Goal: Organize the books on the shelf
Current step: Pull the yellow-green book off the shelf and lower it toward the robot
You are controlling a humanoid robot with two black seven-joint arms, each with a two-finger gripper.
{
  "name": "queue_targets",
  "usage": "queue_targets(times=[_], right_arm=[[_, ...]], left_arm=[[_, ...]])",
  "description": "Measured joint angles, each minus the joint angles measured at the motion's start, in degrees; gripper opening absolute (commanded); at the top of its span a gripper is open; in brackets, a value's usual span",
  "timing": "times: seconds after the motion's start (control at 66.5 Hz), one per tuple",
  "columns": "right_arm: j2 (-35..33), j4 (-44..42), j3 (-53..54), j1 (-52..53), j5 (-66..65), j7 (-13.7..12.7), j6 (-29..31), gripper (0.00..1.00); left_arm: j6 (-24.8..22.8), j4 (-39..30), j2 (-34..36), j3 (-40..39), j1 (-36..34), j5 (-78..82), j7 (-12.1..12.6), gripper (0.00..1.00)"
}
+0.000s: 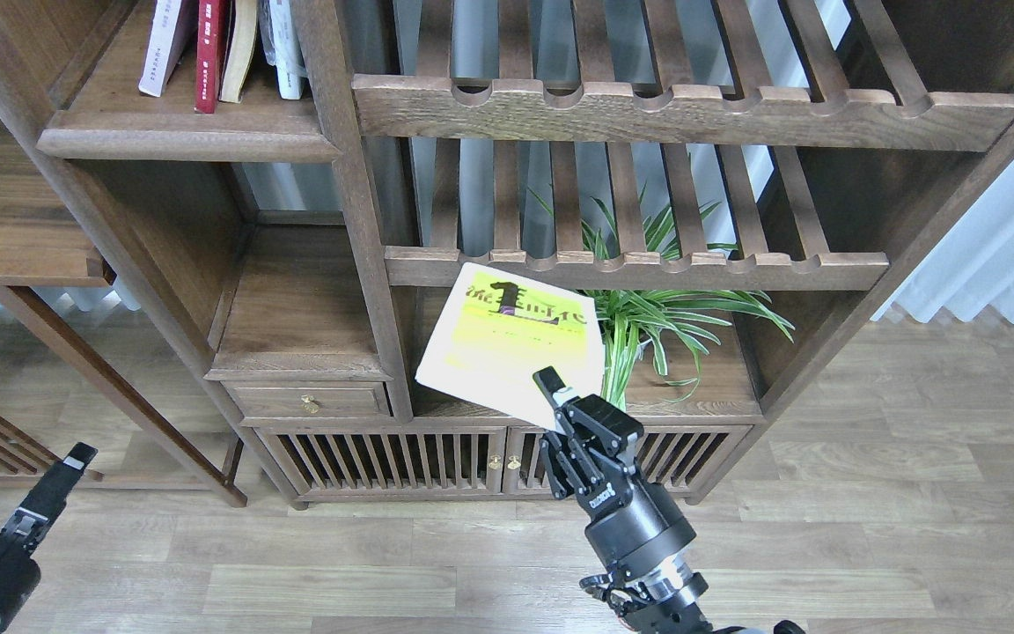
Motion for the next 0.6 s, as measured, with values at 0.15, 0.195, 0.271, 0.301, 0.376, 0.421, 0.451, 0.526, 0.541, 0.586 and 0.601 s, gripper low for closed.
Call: queue_targets(times=[0.15, 0.195, 0.271, 0.301, 0.376, 0.421, 0.451, 0.526, 0.541, 0.586, 0.601], right_arm=[[0.0, -0.87, -1.88, -0.79, -1.78, -0.6, 0.0, 0.05], [0.0, -1.17, -2.47, -0.99, -2.33, -0.93, 0.0, 0.05], [0.0, -1.67, -3.35, -1.18, -3.12, -1.26, 0.0, 0.05], [0.0, -1.87, -3.73, -1.21, -3.48, -1.36, 0.0, 0.05], [0.0, -2.31, -4.53, -1.24, -4.23, -1.59, 0.0, 0.05], [0.0, -2.55, -4.93, -1.25, -4.5, -1.86, 0.0, 0.05], [0.0, -2.67, -5.21, -1.28, -4.61, -2.05, 0.0, 0.05], [0.0, -2.83, -5.82, -1.36, -4.77, -2.42, 0.0, 0.05], [0.0, -2.87, -5.97, -1.37, -4.78, -2.49, 0.0, 0.05], [0.0, -3.22, -6.78, -1.48, -4.84, -2.72, 0.0, 0.05], [0.0, -3.27, -6.88, -1.49, -4.85, -2.75, 0.0, 0.05]], left_arm=[[0.0, 0.0, 0.06, 4.1, -0.34, -5.77, 0.11, 0.99], [0.0, -0.01, 0.34, 5.98, -0.58, -8.52, 0.12, 0.99], [0.0, -0.02, 0.84, 8.57, -1.05, -12.68, 0.13, 0.99], [0.0, -0.02, 1.15, 9.7, -1.32, -14.62, 0.13, 0.99], [0.0, -0.1, 2.31, 12.41, -2.01, -19.34, 0.13, 0.99], [0.0, -0.3, 3.1, 14.19, -2.5, -22.11, 0.11, 0.99], [0.0, -0.48, 3.54, 15.16, -2.86, -23.61, 0.09, 0.99], [0.0, -1.0, 4.56, 17.32, -4.35, -27.75, -0.11, 0.99], [0.0, -1.12, 4.72, 17.68, -4.71, -28.64, -0.14, 0.99], [0.0, -1.89, 5.26, 19.29, -6.13, -32.77, -0.28, 0.99], [0.0, -2.01, 5.28, 19.49, -6.24, -33.17, -0.29, 0.99]])
